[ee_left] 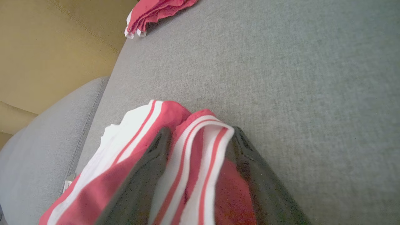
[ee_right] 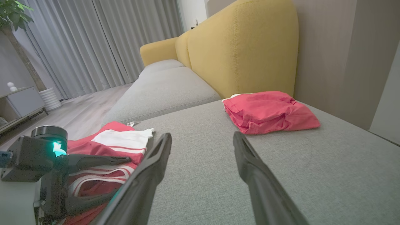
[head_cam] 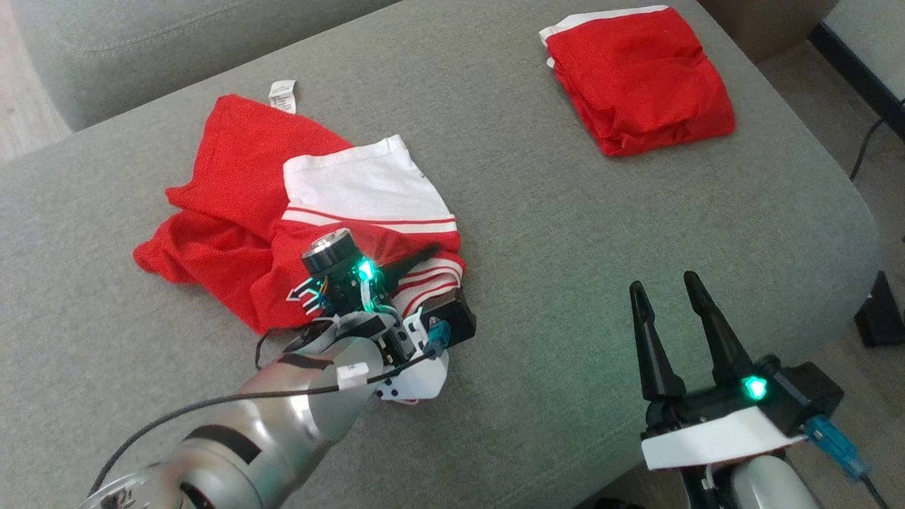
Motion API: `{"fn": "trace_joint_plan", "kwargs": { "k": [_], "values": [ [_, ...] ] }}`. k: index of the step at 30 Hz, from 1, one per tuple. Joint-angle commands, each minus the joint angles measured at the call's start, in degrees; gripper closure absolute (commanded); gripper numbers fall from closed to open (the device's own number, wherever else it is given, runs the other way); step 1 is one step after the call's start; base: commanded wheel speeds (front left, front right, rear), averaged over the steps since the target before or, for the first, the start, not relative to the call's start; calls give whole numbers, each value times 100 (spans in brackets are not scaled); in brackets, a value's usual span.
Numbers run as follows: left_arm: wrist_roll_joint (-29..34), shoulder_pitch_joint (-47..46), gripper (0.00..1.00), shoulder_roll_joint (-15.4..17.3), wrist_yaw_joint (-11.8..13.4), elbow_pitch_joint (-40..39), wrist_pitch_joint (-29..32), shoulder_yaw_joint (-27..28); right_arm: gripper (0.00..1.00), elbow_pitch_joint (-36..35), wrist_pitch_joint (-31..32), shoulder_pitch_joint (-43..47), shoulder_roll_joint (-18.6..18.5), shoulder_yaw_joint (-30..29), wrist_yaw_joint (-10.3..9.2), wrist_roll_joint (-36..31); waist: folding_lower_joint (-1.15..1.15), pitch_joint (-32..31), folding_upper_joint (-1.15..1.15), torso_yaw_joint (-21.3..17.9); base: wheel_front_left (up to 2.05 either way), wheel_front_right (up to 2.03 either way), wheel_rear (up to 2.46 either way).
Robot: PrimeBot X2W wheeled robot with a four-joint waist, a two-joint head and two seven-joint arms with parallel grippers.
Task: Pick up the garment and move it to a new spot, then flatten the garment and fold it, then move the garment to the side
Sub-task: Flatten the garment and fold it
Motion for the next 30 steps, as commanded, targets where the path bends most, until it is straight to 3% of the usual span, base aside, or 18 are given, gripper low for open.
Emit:
{"fn": "trace_joint_plan", "kwargs": {
  "k": [1,2,3,7,10,13,17,23,26,30],
  "values": [
    [-28,-298,33,12,32,-57,-31,75,0,-149,-21,-164,-29,128,-5,52,0,-10,0,-20,0,0,0],
    [-39,-299,77,11,51,-41,-74,68,0,-148,-21,-164,-29,122,-5,55,0,-17,0,-34,0,0,0],
    [-55,-299,100,11,82,-34,-149,70,0,-147,-21,-165,-29,118,-5,61,0,-28,0,-48,0,0,0],
    [-249,-365,100,9,215,-151,-661,222,0,-135,-21,-157,-29,121,-5,57,0,-81,0,-84,0,0,0],
    [-583,-590,100,9,124,-599,-1063,444,0,-130,-21,-124,-29,69,-5,42,0,-139,0,-31,0,0,0],
    [-1020,-1068,100,8,-77,-1113,-1237,858,0,-141,-21,-86,-29,43,-5,21,0,-202,0,72,0,0,0],
    [-1570,-1985,100,108,-529,-1673,-1283,1650,0,-148,-21,-46,-29,71,-5,-3,0,-298,0,218,0,0,0],
    [-2309,-2971,100,432,-823,-2488,-1288,2881,0,-118,-21,47,-29,98,-5,-24,0,-471,0,516,0,0,0],
    [-2590,-2973,100,636,-856,-2535,-1288,3266,0,-111,-21,86,-29,108,-5,-50,0,-560,0,692,0,0,0],
    [-3020,-2160,100,962,-811,-2265,-1194,3537,0,-114,-21,140,-29,92,-5,-85,0,-663,0,921,0,0,0]
  ]
}}
